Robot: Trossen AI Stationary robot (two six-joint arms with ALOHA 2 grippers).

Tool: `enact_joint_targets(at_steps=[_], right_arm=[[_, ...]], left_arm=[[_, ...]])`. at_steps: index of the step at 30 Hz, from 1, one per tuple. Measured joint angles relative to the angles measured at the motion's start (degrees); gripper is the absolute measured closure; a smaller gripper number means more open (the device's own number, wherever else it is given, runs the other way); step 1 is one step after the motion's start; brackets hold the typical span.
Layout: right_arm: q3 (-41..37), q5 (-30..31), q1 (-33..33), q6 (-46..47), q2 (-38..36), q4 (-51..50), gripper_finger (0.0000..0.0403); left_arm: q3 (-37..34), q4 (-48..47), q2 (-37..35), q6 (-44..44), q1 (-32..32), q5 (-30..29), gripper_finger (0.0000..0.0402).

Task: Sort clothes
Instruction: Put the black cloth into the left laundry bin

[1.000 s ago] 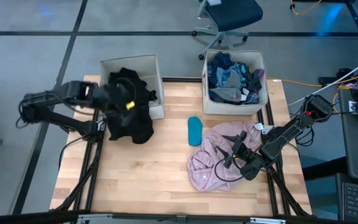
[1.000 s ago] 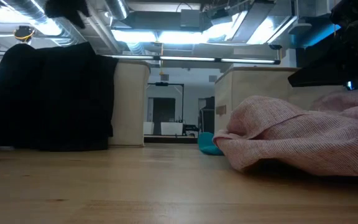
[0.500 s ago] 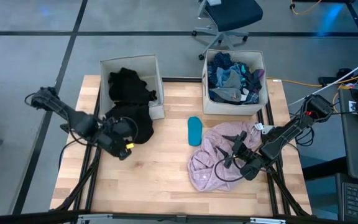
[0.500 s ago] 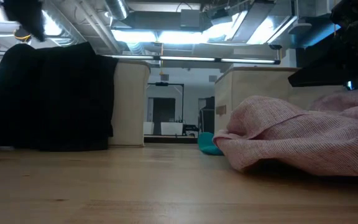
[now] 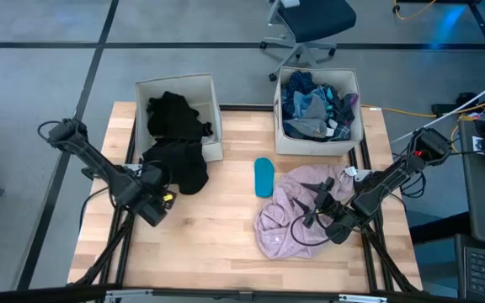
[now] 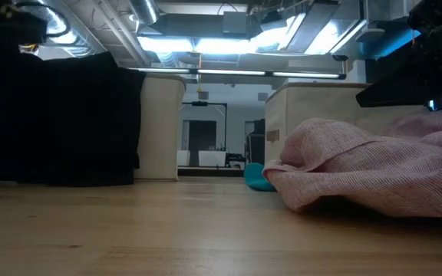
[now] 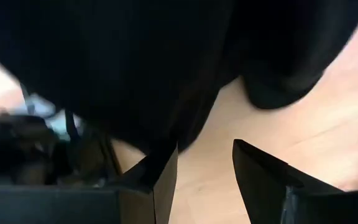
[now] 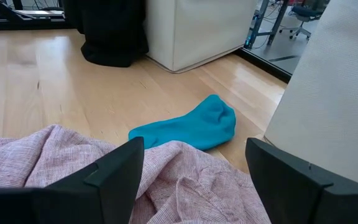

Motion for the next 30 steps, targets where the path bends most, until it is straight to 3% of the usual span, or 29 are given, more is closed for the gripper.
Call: enact_joint_targets(at_steps=[11, 16, 22, 25, 30], right_arm=[[0.00, 0.41, 0.01, 0.00, 0.00, 0.03, 0.0123], [0.00, 0.57, 0.00, 0.00, 0.00, 0.03, 0.0123], [0.00, 0.57, -0.01, 0.00, 0.00, 0.01, 0.0123], [0.00, 0.54, 0.01, 0.00, 0.00, 0.01, 0.0123], [0.00, 0.58, 0.00, 0.01, 0.16, 0.03, 0.0123]], left_arm=[[-3.18, -0.24, -0.03, -0.26, 0.02, 0.76, 0.0259], [-6.73, 1.51, -0.05, -0.78, 0.04, -11.93, 0.0259], [-13.30, 13.26, -0.05, 0.04, 0.07, -28.19, 0.0259], [-14.87, 20.92, -0.05, 5.58, 0.07, -34.30, 0.0259], [-15.02, 32.39, -0.05, 22.01, 0.04, -37.89, 0.0259]])
